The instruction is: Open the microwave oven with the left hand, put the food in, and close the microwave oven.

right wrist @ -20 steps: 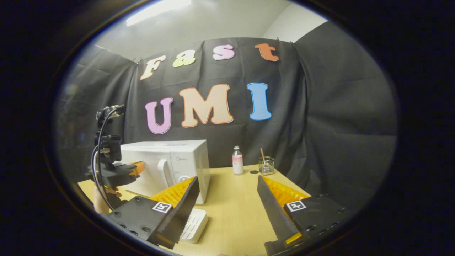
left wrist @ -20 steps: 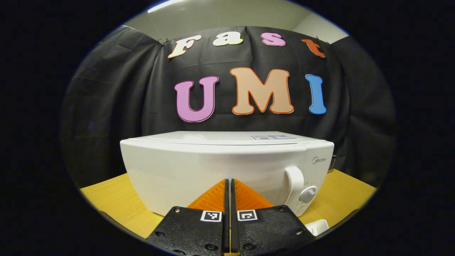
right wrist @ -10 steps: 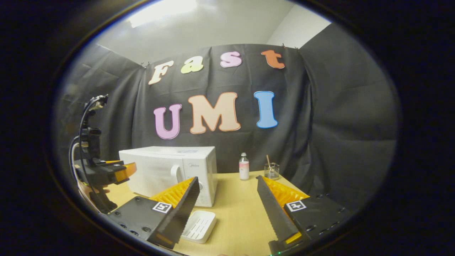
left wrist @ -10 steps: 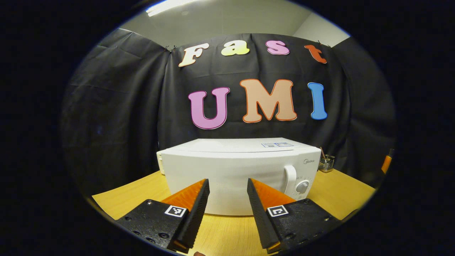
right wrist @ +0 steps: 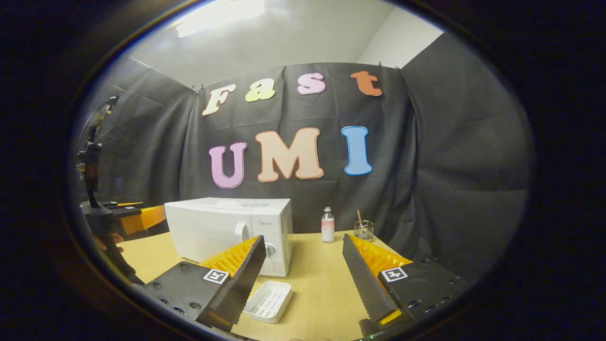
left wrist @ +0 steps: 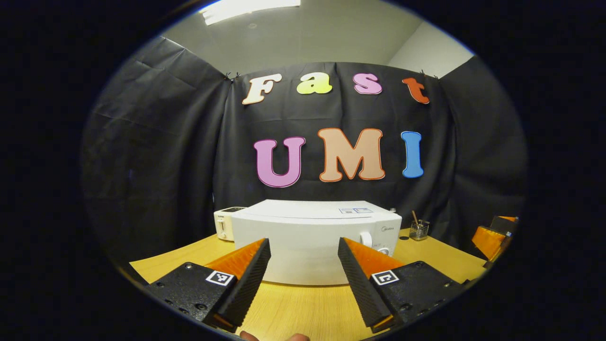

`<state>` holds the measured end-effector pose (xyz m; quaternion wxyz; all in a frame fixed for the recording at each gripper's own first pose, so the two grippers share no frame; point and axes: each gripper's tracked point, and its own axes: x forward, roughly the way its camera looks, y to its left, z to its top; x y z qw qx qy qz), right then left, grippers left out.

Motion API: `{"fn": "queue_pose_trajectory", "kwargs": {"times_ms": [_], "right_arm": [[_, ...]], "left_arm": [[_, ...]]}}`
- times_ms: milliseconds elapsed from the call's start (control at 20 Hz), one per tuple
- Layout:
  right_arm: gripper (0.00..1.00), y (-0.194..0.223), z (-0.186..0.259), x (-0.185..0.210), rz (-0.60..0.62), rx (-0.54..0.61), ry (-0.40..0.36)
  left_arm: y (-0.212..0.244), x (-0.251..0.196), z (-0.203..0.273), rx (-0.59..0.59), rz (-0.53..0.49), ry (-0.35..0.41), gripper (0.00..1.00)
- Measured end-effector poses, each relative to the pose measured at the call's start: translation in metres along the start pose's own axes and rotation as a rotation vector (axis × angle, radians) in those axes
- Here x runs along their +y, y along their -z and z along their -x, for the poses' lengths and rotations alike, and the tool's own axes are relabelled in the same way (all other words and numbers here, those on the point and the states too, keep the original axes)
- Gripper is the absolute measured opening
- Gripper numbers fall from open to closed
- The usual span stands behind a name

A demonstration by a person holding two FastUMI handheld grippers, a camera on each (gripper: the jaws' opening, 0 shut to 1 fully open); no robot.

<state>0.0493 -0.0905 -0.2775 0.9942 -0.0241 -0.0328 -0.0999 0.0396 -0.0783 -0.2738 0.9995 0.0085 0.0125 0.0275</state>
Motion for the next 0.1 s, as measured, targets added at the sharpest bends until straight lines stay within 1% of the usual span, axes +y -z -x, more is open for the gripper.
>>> {"fn": "queue_pose_trajectory", "kwargs": {"times_ms": [100], "right_arm": [[0.96,0.0003,0.0007,0.0017,0.004,0.001,0.001]], "left_arm": [[-0.0067,0.0052,0.0113,-0.014,-0.022,-0.017,0.96]]}}
